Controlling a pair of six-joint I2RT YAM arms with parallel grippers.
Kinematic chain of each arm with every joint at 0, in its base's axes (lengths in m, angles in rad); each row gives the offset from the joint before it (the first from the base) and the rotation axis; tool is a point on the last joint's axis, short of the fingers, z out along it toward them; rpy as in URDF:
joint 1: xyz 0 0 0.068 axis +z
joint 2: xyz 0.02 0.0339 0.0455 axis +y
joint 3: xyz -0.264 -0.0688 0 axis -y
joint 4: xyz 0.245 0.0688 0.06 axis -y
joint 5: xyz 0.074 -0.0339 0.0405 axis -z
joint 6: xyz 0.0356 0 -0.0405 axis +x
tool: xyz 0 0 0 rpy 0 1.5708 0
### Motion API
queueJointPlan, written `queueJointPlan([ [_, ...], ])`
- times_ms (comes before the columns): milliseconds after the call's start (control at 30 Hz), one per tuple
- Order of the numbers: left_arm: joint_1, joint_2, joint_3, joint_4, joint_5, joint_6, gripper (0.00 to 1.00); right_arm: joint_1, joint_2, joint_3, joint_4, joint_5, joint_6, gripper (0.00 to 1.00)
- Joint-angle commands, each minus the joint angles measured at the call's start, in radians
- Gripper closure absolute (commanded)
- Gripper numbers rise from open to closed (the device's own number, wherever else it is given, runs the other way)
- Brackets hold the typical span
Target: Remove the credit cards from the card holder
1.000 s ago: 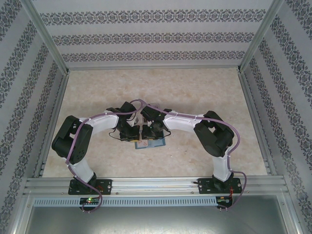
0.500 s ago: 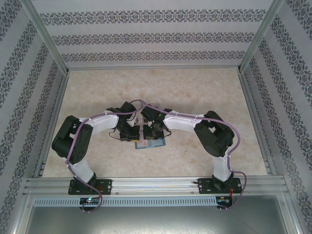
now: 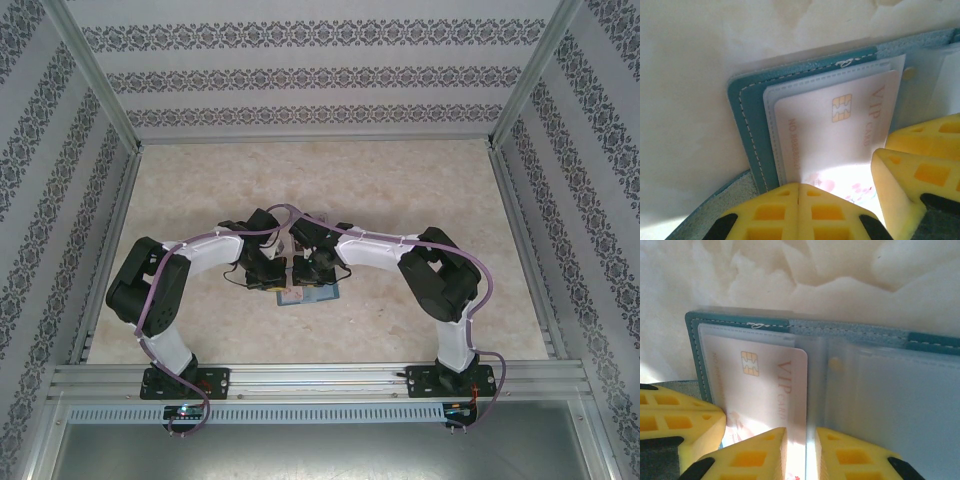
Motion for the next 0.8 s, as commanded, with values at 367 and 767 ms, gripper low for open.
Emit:
queueJointPlan([
  [367,-0.01,-0.006,0.012,-0.043,-0.043,0.024,1.0,-0.006,-0.034,-0.005,0.02,-0.022,0.014,0.8],
  [767,-0.009,-0.003,0.017,-0.046,-0.045,0.026,1.0,-0.007,-0.031,-0.001,0.025,-0.029,0.016,0.8],
])
